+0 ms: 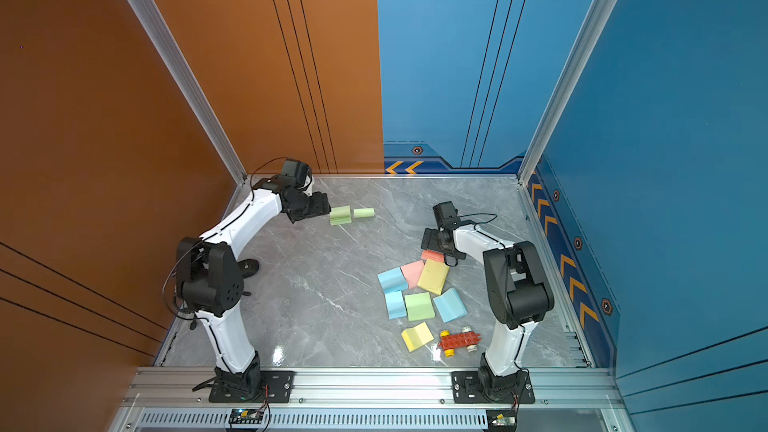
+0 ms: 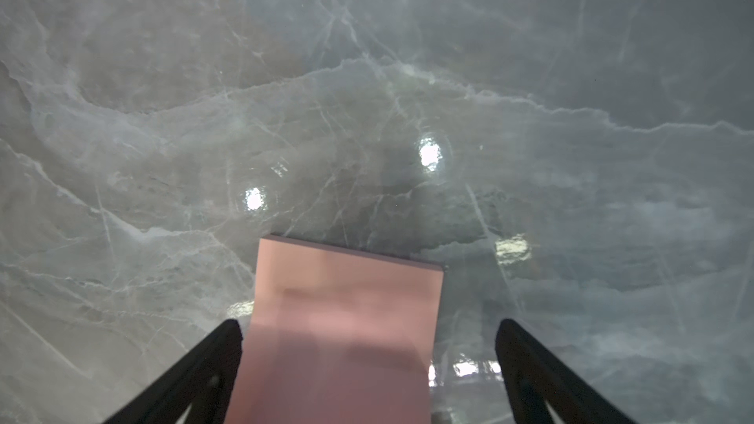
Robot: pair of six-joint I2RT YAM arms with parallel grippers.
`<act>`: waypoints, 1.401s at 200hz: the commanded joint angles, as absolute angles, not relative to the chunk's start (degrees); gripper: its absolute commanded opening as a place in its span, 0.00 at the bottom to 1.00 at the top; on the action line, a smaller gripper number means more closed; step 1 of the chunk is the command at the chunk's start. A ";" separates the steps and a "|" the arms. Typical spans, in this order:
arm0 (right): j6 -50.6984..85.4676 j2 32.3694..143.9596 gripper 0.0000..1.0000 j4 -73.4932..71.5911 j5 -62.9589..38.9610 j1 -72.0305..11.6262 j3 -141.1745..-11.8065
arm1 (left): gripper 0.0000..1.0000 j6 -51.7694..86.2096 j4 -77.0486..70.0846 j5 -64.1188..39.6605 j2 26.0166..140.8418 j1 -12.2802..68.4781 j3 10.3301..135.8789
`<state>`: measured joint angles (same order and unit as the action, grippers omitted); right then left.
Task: Tear off pages from different memo pads
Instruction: Move the memo pad to the center of the board.
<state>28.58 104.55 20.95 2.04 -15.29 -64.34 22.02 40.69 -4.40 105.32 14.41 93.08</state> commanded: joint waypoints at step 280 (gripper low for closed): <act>7.94 125.95 0.73 38.38 -11.54 -41.94 -90.48 | 0.72 33.63 35.13 7.75 53.21 28.98 37.49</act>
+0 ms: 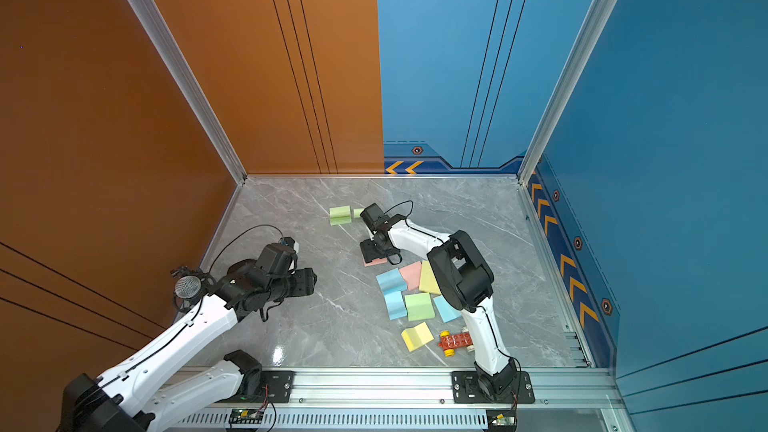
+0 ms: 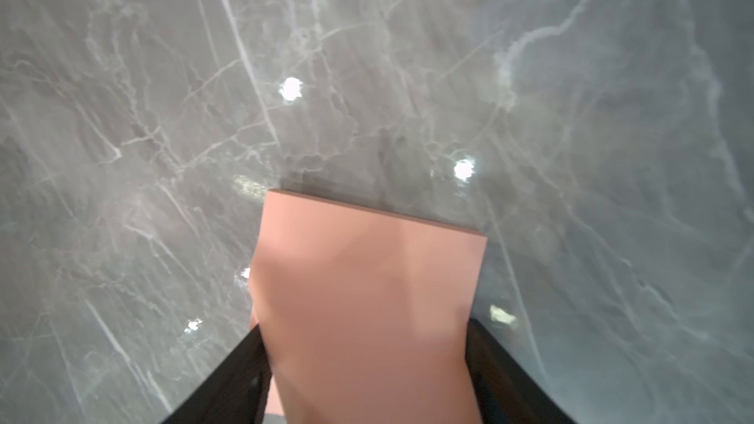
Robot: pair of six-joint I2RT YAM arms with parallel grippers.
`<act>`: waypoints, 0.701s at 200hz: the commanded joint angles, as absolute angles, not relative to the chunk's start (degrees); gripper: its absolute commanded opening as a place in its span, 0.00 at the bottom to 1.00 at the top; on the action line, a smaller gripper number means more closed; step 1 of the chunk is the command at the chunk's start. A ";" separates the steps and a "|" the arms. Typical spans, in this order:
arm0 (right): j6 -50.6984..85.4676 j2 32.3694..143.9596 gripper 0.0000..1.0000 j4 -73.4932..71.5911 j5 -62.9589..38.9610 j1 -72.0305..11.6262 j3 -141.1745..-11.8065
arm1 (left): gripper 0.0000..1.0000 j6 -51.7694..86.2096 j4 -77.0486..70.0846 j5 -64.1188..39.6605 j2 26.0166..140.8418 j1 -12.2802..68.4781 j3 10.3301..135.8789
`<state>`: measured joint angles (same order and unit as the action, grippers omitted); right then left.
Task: Tear off pages from different memo pads
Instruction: Move the memo pad to the center of the board.
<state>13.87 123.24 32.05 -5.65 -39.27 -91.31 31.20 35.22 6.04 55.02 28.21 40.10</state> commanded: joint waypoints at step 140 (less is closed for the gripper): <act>7.93 99.52 0.95 34.70 -17.89 -42.20 -74.16 | 0.75 34.80 25.57 4.97 61.94 40.09 35.94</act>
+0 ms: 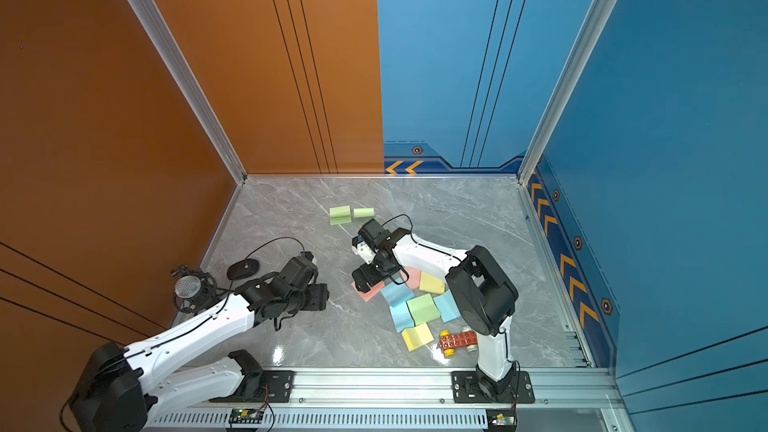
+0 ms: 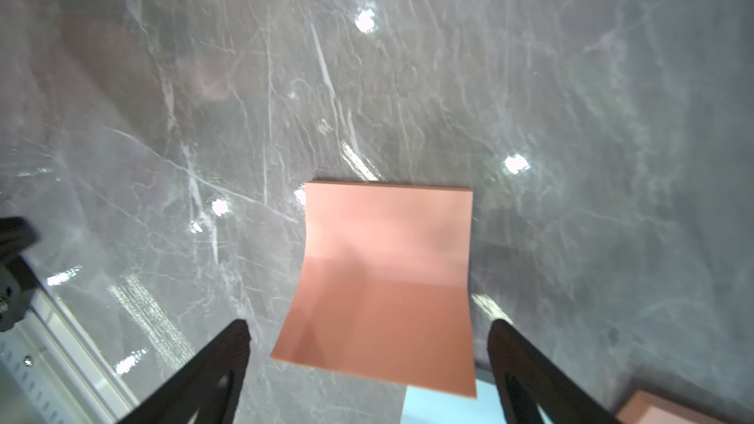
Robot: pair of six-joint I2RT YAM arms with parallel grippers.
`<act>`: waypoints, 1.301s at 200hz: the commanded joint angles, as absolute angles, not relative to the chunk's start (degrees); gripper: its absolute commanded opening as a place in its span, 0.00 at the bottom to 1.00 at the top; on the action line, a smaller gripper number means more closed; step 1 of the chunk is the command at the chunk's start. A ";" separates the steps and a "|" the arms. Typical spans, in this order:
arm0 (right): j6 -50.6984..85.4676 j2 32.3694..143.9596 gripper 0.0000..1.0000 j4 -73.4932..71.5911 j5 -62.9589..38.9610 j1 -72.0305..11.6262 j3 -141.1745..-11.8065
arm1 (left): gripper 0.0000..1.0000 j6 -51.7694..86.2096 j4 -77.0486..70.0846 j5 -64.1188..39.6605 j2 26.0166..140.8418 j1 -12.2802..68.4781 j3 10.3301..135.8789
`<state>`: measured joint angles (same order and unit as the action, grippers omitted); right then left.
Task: Tear off pages from different memo pads
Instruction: Move the memo pad to the center of the board, then pick up the memo pad from the center of the board.
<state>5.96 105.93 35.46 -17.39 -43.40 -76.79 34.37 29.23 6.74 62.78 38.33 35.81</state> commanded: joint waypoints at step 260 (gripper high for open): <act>11.05 87.89 0.94 15.75 -9.44 -35.82 -55.46 | 0.92 19.51 23.20 -8.52 90.29 38.59 53.31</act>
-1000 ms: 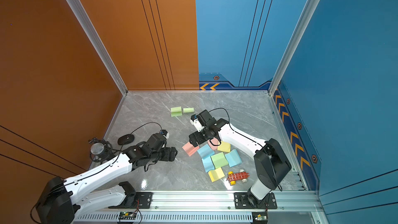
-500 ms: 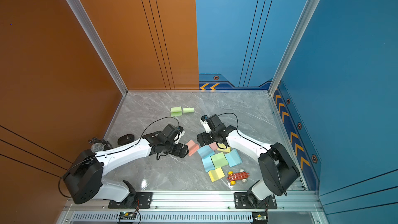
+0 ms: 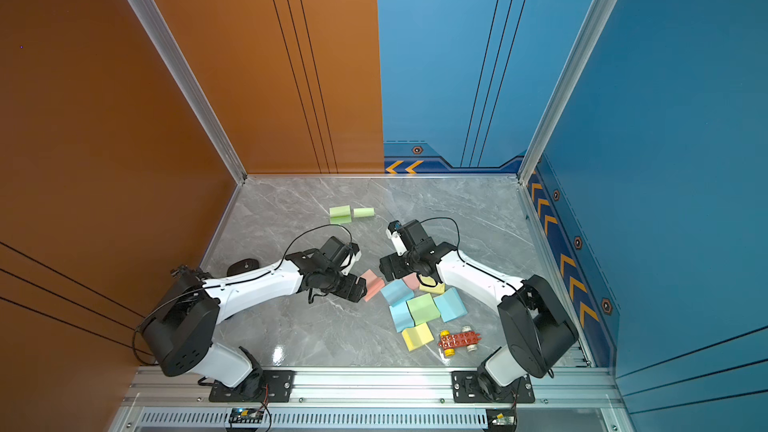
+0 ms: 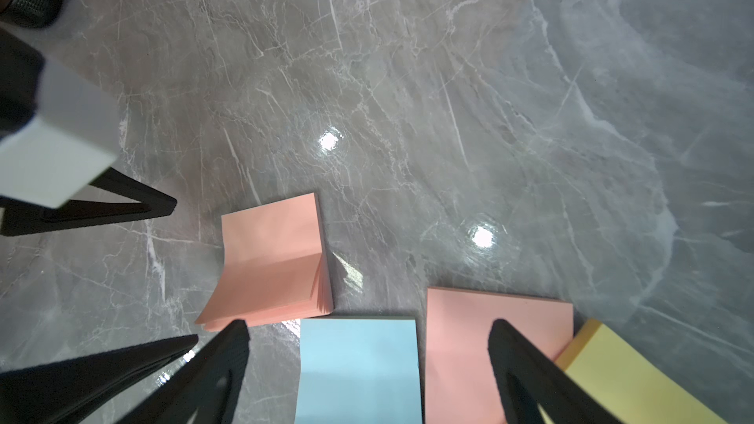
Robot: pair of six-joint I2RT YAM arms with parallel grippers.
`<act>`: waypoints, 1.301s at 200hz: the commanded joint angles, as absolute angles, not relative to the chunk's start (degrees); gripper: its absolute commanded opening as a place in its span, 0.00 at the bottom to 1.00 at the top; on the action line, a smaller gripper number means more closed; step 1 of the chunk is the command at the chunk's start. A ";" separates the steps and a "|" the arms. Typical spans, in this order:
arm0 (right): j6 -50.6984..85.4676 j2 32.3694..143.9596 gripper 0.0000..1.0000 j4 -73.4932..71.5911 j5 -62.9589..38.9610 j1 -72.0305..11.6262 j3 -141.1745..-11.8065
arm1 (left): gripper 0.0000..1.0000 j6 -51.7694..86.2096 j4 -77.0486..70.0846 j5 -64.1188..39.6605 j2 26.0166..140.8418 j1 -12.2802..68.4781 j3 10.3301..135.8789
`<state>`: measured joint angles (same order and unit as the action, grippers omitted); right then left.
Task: Tear off pages from different memo pads
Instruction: Pick up the memo pad from the center of the board.
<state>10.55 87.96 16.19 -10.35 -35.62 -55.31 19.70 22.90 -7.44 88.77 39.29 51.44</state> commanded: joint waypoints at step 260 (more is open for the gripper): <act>10.36 88.90 0.94 16.00 -8.89 -36.21 -55.94 | 0.82 19.13 23.39 -11.73 94.65 36.47 57.92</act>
